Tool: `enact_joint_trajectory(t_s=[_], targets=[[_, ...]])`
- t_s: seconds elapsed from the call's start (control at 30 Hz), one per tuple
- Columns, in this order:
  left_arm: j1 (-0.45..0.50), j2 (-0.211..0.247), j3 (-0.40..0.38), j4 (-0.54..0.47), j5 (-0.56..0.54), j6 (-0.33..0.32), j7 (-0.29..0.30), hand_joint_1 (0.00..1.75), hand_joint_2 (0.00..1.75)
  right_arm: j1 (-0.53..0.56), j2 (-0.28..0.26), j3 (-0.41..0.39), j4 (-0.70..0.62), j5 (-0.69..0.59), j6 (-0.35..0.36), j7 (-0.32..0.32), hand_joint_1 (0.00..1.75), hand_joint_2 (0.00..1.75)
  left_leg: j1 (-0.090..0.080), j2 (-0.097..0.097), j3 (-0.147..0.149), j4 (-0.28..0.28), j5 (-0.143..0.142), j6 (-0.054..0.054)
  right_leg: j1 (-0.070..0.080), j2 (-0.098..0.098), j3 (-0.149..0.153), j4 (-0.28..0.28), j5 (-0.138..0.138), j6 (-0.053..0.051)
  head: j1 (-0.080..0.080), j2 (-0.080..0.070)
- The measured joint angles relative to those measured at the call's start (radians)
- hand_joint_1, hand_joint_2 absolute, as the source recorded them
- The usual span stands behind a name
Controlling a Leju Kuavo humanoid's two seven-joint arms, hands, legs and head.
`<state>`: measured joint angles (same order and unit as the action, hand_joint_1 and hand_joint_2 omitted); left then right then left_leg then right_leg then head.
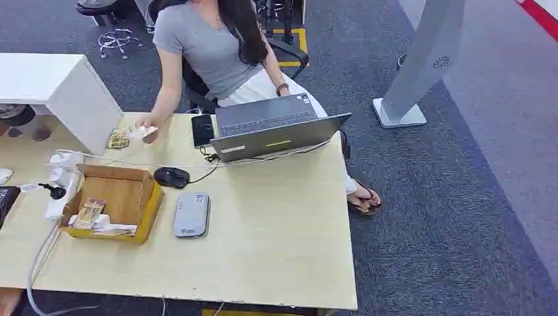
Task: Pass the card to the sensor for recognition and then transmit it.
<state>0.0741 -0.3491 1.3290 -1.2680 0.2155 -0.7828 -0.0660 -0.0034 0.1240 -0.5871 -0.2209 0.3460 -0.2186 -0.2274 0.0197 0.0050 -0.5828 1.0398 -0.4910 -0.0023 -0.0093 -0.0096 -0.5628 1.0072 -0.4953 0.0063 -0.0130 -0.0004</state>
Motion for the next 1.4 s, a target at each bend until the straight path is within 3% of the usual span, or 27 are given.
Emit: enact_joint_trajectory(t_s=[0.53, 0.87, 0.97, 1.07, 1.13, 1.17, 1.2, 1.27, 1.3, 1.33, 1.4], targets=[[-0.013, 0.0, 0.028, 0.007, -0.008, -0.014, 0.01, 0.0, 1.75, 0.0, 0.0, 0.0, 0.0, 0.009, 0.003, 0.0, 0.0, 1.75, 0.0, 0.0, 0.0, 0.0, 0.0, 0.0, 0.0, 0.0, 0.0, 0.0, 0.0, 0.0, 0.0, 0.0], [-0.035, 0.001, 0.052, -0.006, -0.039, -0.032, -0.04, 0.0, 1.75, 0.001, 0.0, -0.001, 0.0, 0.021, 0.001, 0.0, 0.0, 1.75, 0.0, 0.0, 0.0, 0.0, 0.0, 0.0, 0.0, 0.0, 0.0, 0.0, 0.0, 0.0, 0.0, 0.0], [-0.049, 0.008, 0.053, -0.055, -0.006, -0.068, -0.055, 0.0, 1.75, 0.001, 0.0, -0.001, 0.0, 0.036, 0.0, 0.0, 0.0, 1.75, 0.0, 0.0, 0.0, 0.0, 0.0, 0.0, 0.0, 0.0, -0.001, 0.0, 0.0, 0.0, 0.0, 0.0], [-0.074, 0.019, 0.052, -0.138, 0.077, -0.047, 0.023, 0.0, 1.75, 0.0, 0.0, -0.003, 0.0, 0.05, 0.004, 0.0, 0.0, 1.75, 0.001, 0.0, 0.001, 0.0, 0.0, -0.001, 0.0, 0.0, 0.0, 0.0, 0.0, 0.0, 0.0, 0.0], [-0.082, 0.031, 0.044, -0.177, 0.084, -0.029, 0.003, 0.0, 1.75, 0.001, 0.0, -0.003, 0.0, 0.066, 0.006, 0.002, 0.0, 1.75, 0.001, 0.001, 0.003, 0.0, 0.001, -0.001, 0.001, 0.002, -0.004, 0.0, 0.001, -0.001, 0.0, 0.0], [-0.096, 0.045, 0.023, -0.213, 0.064, 0.028, -0.034, 0.0, 1.75, 0.0, -0.001, -0.003, 0.0, 0.085, 0.003, 0.019, 0.0, 1.75, 0.001, 0.002, 0.003, 0.001, 0.001, -0.001, 0.001, 0.002, -0.005, 0.0, 0.001, -0.001, 0.0, 0.0], [-0.114, 0.076, -0.018, -0.247, 0.051, 0.125, -0.063, 0.0, 1.75, -0.003, -0.002, 0.002, 0.001, 0.123, -0.01, 0.062, 0.0, 1.75, 0.004, 0.001, 0.001, 0.002, 0.002, -0.003, 0.004, 0.001, -0.005, 0.0, 0.001, -0.002, -0.001, 0.0], [-0.141, 0.175, -0.175, -0.302, 0.079, 0.42, -0.087, 0.0, 1.75, -0.014, -0.004, 0.016, 0.002, 0.172, -0.027, 0.123, 0.0, 1.75, 0.007, 0.0, -0.001, 0.002, 0.003, -0.004, 0.006, 0.0, -0.005, 0.0, 0.003, -0.005, 0.006, 0.0], [-0.144, 0.229, -0.291, -0.323, 0.102, 0.538, -0.092, 0.0, 1.75, -0.019, -0.007, 0.018, 0.002, 0.18, -0.03, 0.137, 0.0, 1.75, 0.006, -0.001, -0.001, 0.001, 0.004, -0.005, 0.006, -0.001, -0.001, 0.002, 0.003, -0.005, 0.002, 0.0], [-0.144, 0.267, -0.372, -0.342, 0.12, 0.589, -0.102, 0.0, 1.75, -0.02, -0.009, 0.019, 0.002, 0.186, -0.031, 0.146, 0.0, 1.75, 0.005, -0.001, -0.001, 0.0, 0.004, -0.005, 0.005, -0.002, 0.001, 0.002, 0.003, -0.005, -0.002, 0.0], [-0.134, 0.32, -0.482, -0.373, 0.143, 0.606, -0.121, 0.0, 1.75, -0.021, -0.011, 0.022, 0.003, 0.193, -0.031, 0.155, 0.0, 1.75, 0.005, -0.001, -0.001, 0.0, 0.005, -0.006, 0.006, -0.002, 0.001, 0.002, 0.003, -0.006, -0.002, 0.0]])
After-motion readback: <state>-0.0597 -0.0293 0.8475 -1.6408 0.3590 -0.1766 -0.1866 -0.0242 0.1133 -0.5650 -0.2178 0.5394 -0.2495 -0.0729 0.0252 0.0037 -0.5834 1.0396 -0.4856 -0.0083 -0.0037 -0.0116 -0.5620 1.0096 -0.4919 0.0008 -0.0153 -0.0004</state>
